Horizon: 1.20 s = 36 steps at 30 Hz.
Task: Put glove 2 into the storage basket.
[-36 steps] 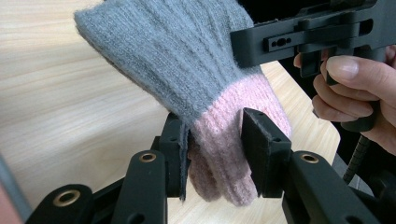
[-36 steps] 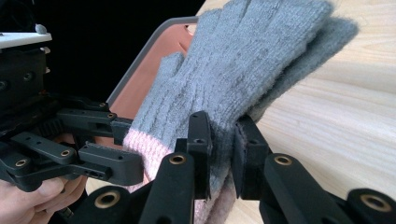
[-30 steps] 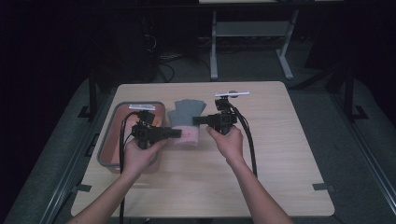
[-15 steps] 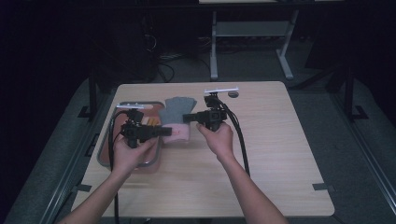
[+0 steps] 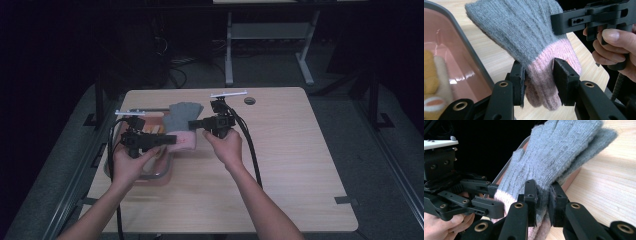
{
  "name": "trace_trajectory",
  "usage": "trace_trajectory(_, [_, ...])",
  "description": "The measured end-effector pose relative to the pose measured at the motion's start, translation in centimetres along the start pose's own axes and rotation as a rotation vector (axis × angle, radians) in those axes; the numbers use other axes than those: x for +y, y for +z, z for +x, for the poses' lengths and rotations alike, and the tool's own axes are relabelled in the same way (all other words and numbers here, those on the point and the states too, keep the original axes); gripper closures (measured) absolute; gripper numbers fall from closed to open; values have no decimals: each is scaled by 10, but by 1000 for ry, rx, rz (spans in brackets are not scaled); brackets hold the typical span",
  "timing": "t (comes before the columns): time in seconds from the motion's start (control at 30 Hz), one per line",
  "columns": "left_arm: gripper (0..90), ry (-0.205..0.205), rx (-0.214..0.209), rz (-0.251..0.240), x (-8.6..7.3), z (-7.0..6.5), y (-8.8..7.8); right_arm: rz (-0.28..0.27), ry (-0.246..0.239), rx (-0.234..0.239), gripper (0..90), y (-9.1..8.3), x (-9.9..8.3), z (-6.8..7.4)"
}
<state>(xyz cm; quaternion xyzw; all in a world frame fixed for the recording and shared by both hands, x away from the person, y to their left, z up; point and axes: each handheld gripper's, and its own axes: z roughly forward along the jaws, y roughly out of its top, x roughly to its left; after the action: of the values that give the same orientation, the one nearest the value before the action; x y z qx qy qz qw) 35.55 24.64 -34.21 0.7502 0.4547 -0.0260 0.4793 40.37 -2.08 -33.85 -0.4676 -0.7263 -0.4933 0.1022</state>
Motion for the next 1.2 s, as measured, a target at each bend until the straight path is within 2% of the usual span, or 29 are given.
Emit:
trace_trajectory(0.4, [626, -12, 15, -10, -1, 9, -13, 11, -19, 9, 786, 13, 6, 9])
trace_trajectory(0.8, [629, -31, 31, -22, -4, 18, -24, 24, -12, 28, 787, 29, 10, 15])
trace_trajectory(1.2, [632, -51, 48, -27, -11, 33, -40, 41, -24, 45, 786, 49, 12, 25])
